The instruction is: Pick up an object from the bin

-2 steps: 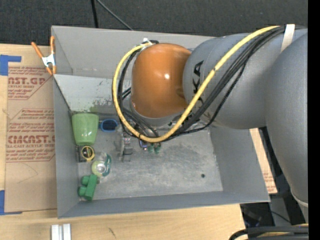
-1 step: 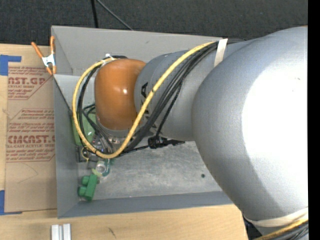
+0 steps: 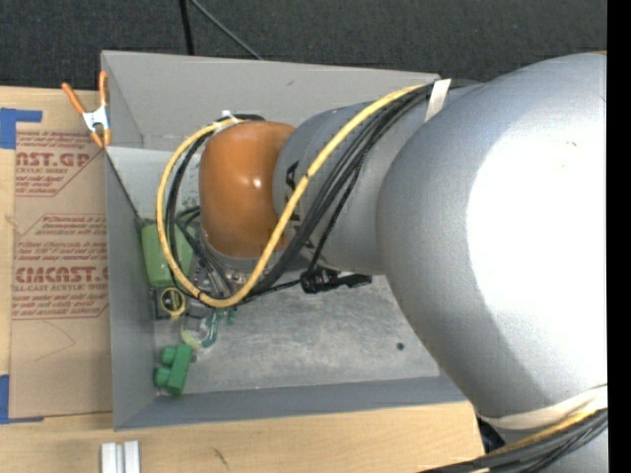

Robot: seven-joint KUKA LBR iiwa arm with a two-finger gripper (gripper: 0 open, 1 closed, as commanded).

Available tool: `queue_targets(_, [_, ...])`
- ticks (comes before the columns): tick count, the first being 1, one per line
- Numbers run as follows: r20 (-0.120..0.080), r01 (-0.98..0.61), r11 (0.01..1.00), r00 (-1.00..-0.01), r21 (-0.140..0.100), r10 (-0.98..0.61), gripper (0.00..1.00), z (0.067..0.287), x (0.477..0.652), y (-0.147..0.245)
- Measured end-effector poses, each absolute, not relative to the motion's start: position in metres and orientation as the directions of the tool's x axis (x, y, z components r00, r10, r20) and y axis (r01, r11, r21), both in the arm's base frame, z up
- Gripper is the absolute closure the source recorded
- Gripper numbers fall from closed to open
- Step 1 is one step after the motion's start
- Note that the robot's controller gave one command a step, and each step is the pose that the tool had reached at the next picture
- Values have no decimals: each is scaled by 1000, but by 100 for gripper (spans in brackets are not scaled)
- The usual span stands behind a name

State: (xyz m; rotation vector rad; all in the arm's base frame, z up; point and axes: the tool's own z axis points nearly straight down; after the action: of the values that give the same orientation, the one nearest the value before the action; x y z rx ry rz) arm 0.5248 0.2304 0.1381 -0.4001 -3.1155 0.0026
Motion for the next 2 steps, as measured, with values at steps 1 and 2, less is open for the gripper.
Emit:
queue_targets(1, [-1,252,968,-968,0,252,0,139,525,231])
queue_targets(2, [-7,2,1000,-1000,3,2,0,70,483,214])
